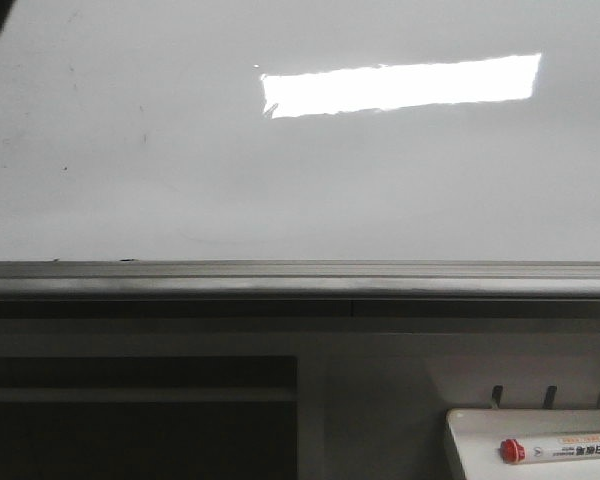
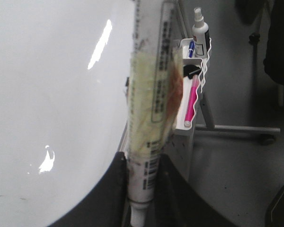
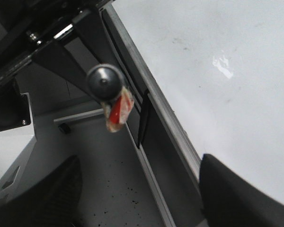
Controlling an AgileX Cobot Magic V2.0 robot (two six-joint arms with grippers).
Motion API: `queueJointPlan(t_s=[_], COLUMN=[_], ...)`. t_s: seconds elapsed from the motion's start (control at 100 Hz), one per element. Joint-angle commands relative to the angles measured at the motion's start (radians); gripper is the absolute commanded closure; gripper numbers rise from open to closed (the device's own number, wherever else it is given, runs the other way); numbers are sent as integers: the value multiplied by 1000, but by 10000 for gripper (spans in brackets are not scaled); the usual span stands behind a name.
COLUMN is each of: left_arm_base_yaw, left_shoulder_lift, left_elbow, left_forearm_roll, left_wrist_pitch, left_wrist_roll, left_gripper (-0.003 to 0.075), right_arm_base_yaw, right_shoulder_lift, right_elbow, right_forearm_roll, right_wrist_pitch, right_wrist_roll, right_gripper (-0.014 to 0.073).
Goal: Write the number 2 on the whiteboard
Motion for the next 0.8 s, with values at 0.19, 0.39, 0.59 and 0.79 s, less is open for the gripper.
queueJointPlan(t_s=[0.19, 0.39, 0.59, 0.79], left_arm_base_yaw=[-9, -9, -9, -9], left_shoulder_lift=[-52, -52, -52, -52], left_elbow=[-34, -34, -34, -34], left_forearm_roll=[-26, -26, -32, -53], left_wrist_pitch=[24, 39, 39, 39], left_wrist_roll=[5, 5, 5, 5], left_gripper=[741, 741, 741, 741], right_arm_base_yaw=[57, 60, 60, 70], right_shoulder_lift=[110, 128, 129, 162], right_elbow=[-99, -105, -105, -105], right_forearm_roll=[6, 60, 113, 158], right_wrist_pitch=[-199, -216, -231, -228], right_wrist_roll=[-25, -25, -25, -25], right_gripper=[132, 133, 133, 220])
